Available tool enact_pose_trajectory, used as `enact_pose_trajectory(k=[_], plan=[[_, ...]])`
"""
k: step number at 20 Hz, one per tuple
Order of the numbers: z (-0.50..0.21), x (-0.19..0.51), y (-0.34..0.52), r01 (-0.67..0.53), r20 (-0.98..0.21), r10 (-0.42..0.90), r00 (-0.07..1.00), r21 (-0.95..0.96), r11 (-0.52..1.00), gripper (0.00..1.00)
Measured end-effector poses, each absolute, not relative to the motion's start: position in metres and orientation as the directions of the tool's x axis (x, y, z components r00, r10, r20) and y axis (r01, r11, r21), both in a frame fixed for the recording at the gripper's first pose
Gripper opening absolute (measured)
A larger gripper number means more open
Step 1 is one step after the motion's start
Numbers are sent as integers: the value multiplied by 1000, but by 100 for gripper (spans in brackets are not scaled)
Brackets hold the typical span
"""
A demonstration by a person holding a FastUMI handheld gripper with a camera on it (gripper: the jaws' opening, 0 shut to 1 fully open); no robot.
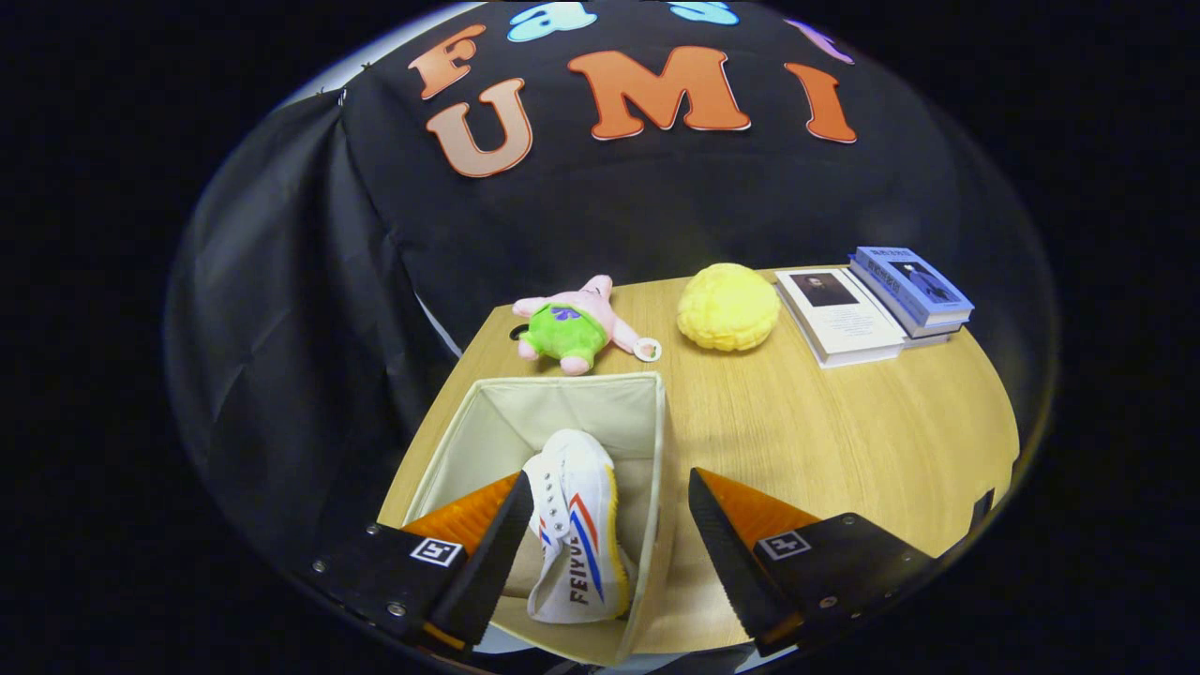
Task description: Open the storage box then place both shoes into the box .Put the left shoe in first, then the right shoe, with the right side of both shoes facing outward in a uniform manner.
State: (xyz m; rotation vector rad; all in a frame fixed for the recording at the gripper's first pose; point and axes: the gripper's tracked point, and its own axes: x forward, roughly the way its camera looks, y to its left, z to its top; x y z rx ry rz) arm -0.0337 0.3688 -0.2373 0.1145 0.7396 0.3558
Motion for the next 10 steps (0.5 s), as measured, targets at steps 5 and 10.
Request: enact_pose_trajectory(k=[5,10], plan=[[-190,-3,335,-265,-558,326,763,190,945,98],[-136,17,301,-258,-459,305,835,165,952,98]])
